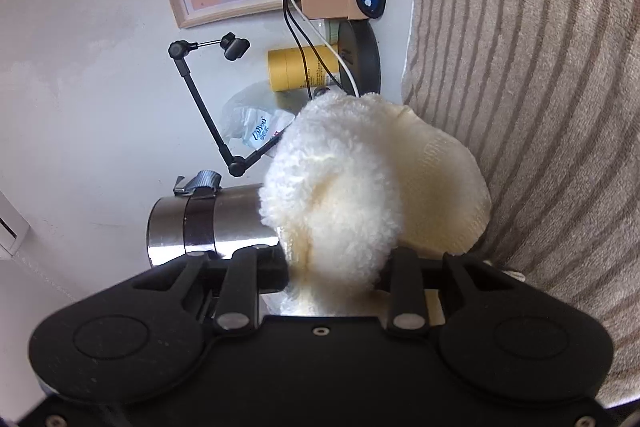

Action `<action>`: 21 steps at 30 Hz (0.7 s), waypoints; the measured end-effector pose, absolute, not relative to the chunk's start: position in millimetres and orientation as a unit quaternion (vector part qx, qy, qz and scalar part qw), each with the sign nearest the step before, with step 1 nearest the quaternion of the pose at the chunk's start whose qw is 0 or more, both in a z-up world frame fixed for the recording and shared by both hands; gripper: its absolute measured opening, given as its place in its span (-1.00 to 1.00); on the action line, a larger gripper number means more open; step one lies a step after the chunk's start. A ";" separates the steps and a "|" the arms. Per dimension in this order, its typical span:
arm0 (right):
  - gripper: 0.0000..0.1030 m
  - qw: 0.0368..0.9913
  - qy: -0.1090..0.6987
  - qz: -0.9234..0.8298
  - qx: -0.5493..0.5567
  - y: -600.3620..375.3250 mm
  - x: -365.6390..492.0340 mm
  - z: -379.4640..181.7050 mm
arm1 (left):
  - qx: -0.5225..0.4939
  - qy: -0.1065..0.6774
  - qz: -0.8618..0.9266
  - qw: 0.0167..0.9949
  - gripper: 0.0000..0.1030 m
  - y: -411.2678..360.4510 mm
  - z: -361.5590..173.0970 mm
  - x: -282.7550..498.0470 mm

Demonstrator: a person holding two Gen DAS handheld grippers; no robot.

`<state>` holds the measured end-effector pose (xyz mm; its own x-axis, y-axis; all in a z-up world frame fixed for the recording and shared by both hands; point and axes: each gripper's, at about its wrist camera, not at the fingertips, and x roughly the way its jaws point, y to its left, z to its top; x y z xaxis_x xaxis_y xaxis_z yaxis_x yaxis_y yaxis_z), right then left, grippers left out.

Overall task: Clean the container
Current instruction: 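Withdraw the right gripper with the towel from the thermos, then tilt the thermos with the left gripper while the right gripper wipes its base with the towel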

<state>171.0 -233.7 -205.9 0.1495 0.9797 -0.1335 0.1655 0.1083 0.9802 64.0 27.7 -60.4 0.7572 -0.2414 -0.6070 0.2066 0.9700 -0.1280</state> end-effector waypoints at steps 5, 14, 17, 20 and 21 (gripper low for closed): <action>-0.45 0.557 0.541 0.358 0.519 -238.6 167.2 -200.9 | 0.003 0.327 -0.114 0.938 0.71 20.8 -88.6 65.8; -0.45 0.588 0.548 0.319 0.502 -254.5 162.4 -193.5 | 0.036 0.345 -0.091 0.934 0.73 8.1 -124.5 70.4; -0.45 0.598 0.552 0.315 0.489 -255.8 162.1 -190.9 | 0.021 0.340 -0.087 0.936 0.73 11.8 -129.8 71.0; -0.45 0.608 0.555 0.313 0.473 -256.4 162.3 -188.9 | 0.008 0.327 -0.091 0.940 0.63 16.6 -128.4 70.0; -0.45 0.612 0.557 0.312 0.466 -256.1 162.6 -188.1 | 0.015 0.324 -0.095 0.941 0.62 15.8 -127.4 68.9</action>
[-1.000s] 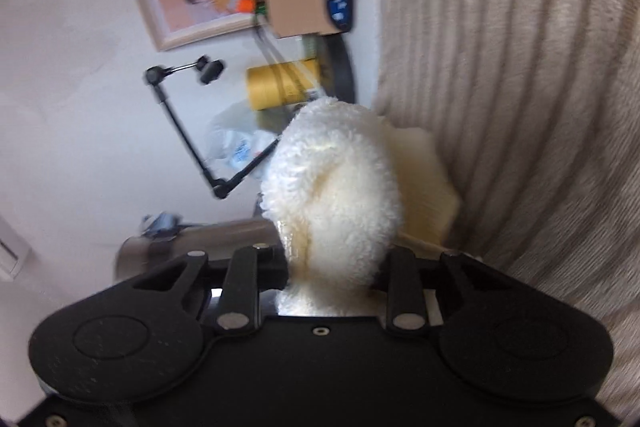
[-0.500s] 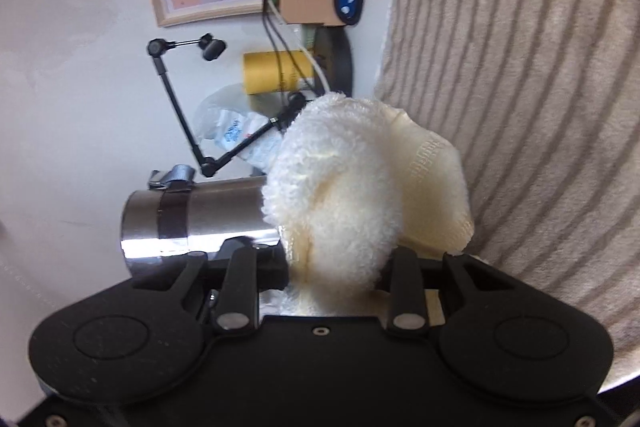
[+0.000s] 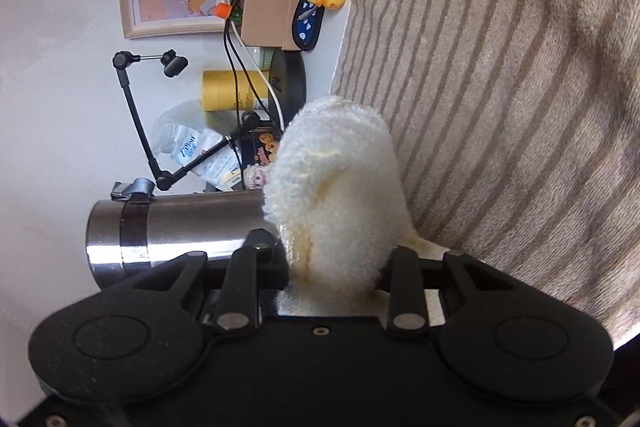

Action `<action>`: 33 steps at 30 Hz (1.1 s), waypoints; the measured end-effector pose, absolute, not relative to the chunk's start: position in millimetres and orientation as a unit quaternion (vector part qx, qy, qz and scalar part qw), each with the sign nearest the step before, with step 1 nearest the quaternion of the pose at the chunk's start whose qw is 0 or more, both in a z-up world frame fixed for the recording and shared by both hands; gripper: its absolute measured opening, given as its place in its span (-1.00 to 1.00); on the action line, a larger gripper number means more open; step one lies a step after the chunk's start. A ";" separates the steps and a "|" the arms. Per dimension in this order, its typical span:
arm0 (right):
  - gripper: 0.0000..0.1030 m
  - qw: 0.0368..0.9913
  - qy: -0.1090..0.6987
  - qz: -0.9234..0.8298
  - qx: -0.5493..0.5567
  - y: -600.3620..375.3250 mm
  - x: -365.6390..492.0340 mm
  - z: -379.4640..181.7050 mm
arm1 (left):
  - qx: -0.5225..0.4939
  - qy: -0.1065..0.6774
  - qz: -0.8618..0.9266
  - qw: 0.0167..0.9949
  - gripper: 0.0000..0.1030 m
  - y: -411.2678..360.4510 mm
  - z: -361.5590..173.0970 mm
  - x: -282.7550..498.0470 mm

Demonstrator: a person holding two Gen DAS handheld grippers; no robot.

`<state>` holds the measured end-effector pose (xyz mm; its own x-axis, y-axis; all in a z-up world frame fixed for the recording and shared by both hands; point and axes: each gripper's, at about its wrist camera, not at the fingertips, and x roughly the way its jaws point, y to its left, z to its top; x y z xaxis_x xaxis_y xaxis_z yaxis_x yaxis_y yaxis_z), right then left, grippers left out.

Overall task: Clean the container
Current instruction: 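Tilt the thermos with the left gripper while the right gripper wipes its base with the towel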

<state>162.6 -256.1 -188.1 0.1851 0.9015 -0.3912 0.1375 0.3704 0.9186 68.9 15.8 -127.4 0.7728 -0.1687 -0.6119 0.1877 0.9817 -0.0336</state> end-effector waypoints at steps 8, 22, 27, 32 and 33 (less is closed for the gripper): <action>-0.45 0.666 0.552 0.331 0.378 -249.4 166.7 -174.3 | -0.044 0.315 -0.084 0.944 0.61 35.1 -101.2 66.6; -0.49 0.719 0.466 0.490 0.161 -176.3 166.5 -130.0 | -0.120 0.269 -0.103 0.950 0.61 53.1 -20.6 65.6; -0.49 0.721 0.421 0.542 0.091 -169.1 150.0 -112.8 | -0.138 0.274 -0.088 0.948 0.61 61.3 -26.6 65.9; -0.50 0.741 0.407 0.520 0.118 -192.7 151.0 -111.7 | -0.162 0.272 -0.094 0.944 0.61 70.2 -25.5 61.0; -0.50 0.748 0.405 0.512 0.125 -196.4 155.3 -112.4 | -0.163 0.272 -0.097 0.943 0.61 72.4 -23.3 62.5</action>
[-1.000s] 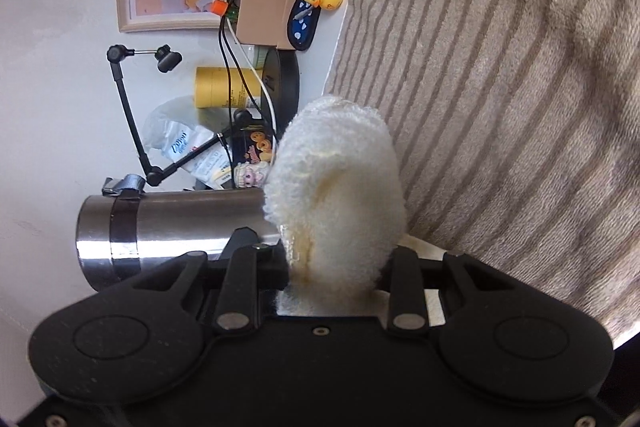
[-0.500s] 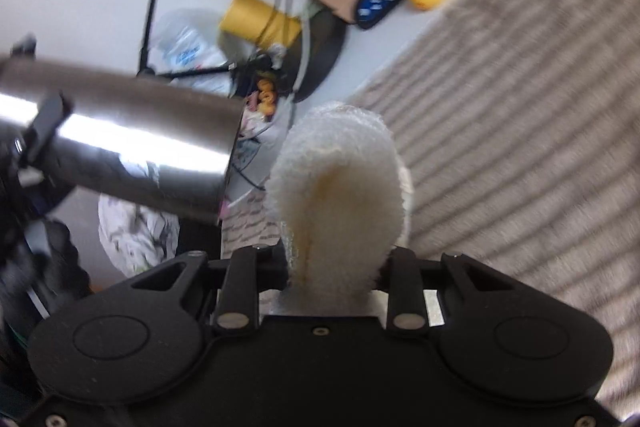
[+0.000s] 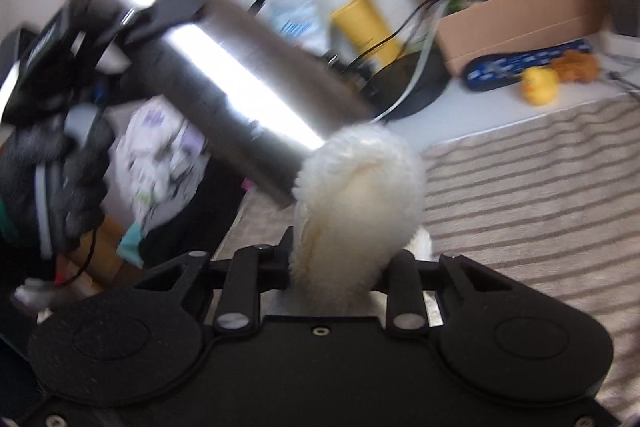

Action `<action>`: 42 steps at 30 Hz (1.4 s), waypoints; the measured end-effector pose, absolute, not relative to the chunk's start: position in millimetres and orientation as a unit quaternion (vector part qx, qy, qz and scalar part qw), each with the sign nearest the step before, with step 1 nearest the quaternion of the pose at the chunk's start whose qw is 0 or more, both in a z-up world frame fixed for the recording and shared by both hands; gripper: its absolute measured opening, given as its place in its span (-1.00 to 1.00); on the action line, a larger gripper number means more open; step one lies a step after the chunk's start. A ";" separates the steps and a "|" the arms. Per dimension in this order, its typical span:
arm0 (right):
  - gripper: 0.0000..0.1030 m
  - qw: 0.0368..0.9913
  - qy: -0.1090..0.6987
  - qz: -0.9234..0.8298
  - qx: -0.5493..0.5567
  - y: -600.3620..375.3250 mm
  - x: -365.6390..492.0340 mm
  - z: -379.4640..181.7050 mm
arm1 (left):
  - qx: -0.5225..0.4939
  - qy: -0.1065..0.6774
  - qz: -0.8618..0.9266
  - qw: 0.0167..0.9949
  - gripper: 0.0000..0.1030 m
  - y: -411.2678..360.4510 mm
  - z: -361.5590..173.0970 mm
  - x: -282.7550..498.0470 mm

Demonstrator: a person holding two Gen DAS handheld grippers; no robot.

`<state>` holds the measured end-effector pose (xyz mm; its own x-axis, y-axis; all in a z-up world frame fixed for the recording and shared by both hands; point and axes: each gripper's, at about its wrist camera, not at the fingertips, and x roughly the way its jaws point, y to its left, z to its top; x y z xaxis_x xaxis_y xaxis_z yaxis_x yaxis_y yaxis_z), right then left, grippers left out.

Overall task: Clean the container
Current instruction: 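Tilt the thermos with the left gripper while the right gripper wipes its base with the towel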

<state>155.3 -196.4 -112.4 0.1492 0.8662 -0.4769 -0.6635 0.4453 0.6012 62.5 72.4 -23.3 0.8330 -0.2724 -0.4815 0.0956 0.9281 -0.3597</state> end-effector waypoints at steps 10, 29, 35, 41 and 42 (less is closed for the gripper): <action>-0.50 0.733 0.397 0.548 0.074 -164.2 163.1 -114.1 | -0.195 0.256 -0.135 0.937 0.61 62.3 -22.4 82.0; -0.50 0.759 0.366 0.539 0.010 -175.1 163.9 -109.6 | -0.207 0.276 -0.146 0.927 0.61 83.7 -45.3 100.4; -0.50 0.740 0.372 0.560 0.008 -159.9 150.5 -114.9 | -0.211 0.269 -0.148 0.928 0.61 80.5 -49.2 106.2; -0.50 0.718 0.381 0.582 0.013 -167.4 129.3 -110.9 | -0.219 0.274 -0.127 0.928 0.61 96.8 -61.5 111.0; -0.50 0.719 0.383 0.580 0.019 -172.8 128.0 -109.8 | -0.221 0.275 -0.125 0.927 0.61 99.5 -62.7 111.4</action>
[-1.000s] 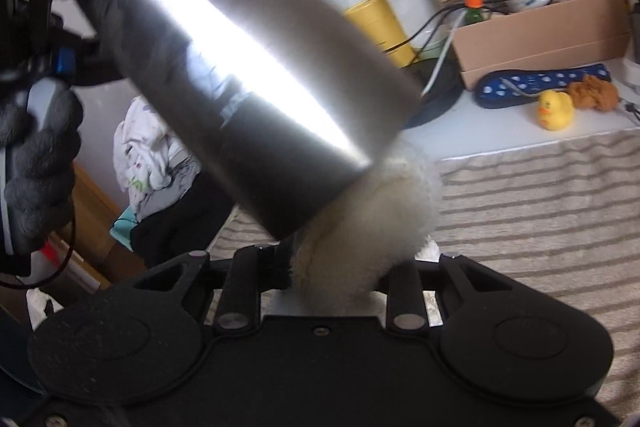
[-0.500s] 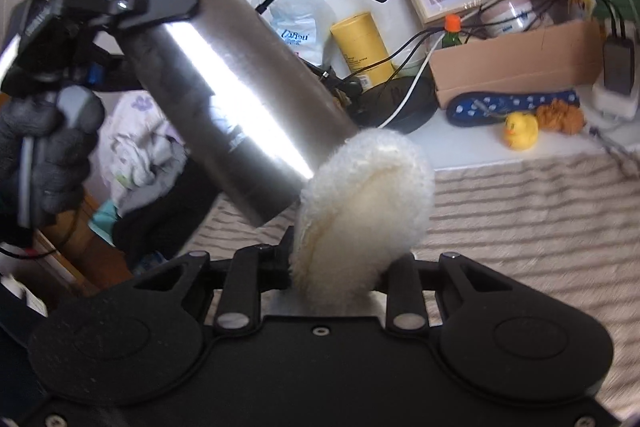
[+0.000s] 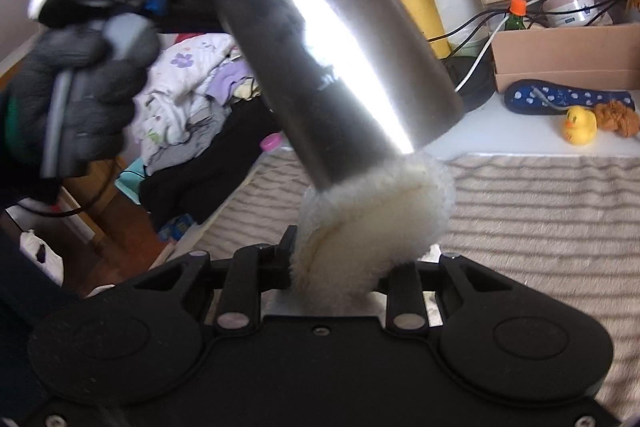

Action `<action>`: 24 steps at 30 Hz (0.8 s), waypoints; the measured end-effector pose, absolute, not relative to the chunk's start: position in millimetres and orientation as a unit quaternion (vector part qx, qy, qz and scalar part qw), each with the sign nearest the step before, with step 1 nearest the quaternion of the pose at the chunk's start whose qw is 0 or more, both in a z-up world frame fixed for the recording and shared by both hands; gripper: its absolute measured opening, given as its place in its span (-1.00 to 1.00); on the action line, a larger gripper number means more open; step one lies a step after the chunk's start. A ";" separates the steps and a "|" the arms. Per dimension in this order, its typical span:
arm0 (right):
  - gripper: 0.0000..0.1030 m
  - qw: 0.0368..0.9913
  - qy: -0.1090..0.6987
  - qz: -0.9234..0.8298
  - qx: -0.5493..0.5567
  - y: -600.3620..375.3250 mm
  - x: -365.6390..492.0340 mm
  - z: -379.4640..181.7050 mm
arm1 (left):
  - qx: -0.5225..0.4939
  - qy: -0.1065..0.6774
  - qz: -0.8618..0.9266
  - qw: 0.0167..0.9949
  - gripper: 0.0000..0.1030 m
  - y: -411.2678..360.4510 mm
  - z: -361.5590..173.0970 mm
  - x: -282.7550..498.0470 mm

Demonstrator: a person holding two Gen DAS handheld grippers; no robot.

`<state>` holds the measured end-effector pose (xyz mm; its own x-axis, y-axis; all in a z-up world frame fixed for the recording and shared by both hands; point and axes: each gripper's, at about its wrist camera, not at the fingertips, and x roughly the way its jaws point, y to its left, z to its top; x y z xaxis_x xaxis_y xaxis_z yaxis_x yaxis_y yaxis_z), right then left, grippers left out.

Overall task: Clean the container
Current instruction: 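Tilt the thermos with the left gripper while the right gripper wipes its base with the towel, then lower the cream towel onto the striped mat and open the right gripper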

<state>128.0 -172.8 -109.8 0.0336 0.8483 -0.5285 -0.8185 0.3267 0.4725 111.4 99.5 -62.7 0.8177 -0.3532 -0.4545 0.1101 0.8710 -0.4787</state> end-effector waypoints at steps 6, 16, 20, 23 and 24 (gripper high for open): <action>-0.50 0.730 0.399 0.548 0.089 -211.6 144.3 -104.3 | -0.208 0.269 -0.101 0.935 0.61 106.9 -74.4 114.8; -0.51 0.593 0.441 0.483 0.469 -236.0 204.9 -158.5 | -0.107 0.278 -0.046 0.954 0.61 101.5 -106.5 130.3; -0.51 0.567 0.443 0.476 0.506 -225.3 217.3 -173.5 | -0.111 0.283 -0.037 0.952 0.61 105.3 -122.6 135.8; -0.50 0.677 0.483 0.416 0.369 -219.3 227.8 -180.3 | -0.106 0.292 -0.030 0.950 0.61 97.5 -122.7 124.6; -0.50 0.717 0.486 0.393 0.308 -216.0 230.7 -177.7 | -0.105 0.293 -0.027 0.950 0.61 98.1 -125.5 125.1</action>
<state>230.7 -216.0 -177.7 0.2179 0.8630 -0.4559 -0.2641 0.5018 0.8237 125.1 98.1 -125.5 0.8267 -0.1136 -0.5510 -0.0097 0.9764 -0.2158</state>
